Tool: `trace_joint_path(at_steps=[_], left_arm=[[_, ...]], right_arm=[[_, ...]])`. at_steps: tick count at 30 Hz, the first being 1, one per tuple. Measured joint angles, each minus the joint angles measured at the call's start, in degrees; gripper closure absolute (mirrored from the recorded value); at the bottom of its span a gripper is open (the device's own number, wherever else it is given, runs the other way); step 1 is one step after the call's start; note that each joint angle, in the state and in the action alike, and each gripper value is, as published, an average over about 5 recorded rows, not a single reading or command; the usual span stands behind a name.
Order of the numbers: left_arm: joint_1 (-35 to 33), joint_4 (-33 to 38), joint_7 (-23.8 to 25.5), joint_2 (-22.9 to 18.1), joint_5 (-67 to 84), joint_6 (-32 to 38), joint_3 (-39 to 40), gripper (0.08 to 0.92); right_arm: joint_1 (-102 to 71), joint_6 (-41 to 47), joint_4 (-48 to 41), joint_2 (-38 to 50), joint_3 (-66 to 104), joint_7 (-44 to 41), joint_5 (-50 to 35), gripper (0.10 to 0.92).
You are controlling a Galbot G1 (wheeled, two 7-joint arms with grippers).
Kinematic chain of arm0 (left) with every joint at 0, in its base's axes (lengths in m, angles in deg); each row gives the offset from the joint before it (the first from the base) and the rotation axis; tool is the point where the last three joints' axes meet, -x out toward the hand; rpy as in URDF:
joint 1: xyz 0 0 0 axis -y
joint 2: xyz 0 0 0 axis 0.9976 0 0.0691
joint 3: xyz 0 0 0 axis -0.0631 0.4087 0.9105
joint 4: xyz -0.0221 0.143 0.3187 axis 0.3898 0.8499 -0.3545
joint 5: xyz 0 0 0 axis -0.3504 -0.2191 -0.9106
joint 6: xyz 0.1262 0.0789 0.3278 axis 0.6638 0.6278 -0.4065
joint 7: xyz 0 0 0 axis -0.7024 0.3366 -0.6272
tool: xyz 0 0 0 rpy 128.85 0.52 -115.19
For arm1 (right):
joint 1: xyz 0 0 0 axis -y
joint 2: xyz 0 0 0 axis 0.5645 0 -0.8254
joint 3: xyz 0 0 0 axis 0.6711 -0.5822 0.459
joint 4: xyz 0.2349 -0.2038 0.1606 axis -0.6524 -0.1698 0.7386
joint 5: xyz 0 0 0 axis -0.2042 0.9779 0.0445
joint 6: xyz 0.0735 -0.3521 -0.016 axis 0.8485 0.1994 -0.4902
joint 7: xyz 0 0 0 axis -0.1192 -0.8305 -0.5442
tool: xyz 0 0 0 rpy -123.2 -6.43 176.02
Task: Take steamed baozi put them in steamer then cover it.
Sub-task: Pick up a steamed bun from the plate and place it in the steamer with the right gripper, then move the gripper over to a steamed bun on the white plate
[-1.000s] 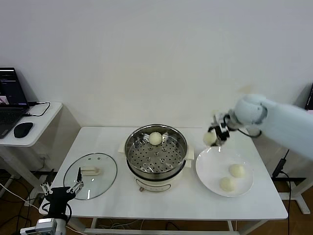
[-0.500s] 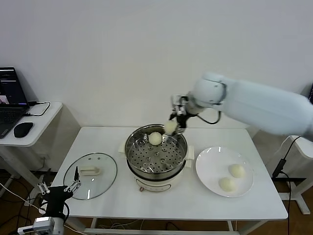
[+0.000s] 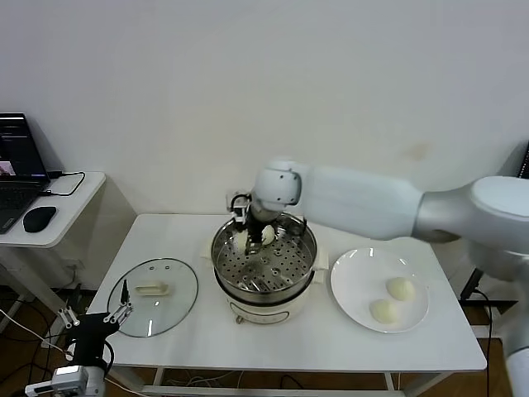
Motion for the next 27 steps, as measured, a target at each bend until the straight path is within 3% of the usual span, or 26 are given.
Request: trace_joint_path(at_steps=[4, 10, 18, 27], left_arm=[[0.06, 0.02, -0.02, -0.27, 0.0, 0.02, 0.12, 0.177], [0.05, 0.14, -0.03, -0.41, -0.07, 0.03, 0.31, 0.177], [0.04, 0.47, -0.02, 0.13, -0.09, 0.01, 0.33, 0.177], [-0.01, 0.75, 0.03, 0.32, -0.32, 0.0, 1.34, 0.177]], right_arm=[[-1.38, 0.28, -1.48, -1.08, -0.1, 0.77, 0.48, 0.334], [-1.58, 0.41, -1.97, -1.3, 0.6, 0.72, 0.82, 0.214], [3.95, -1.35, 1.68, 3.28, 0.47, -4.53, 2.0, 0.203], [11.38, -8.19, 11.1, 17.74, -1.79, -14.49, 8.01, 0.203]])
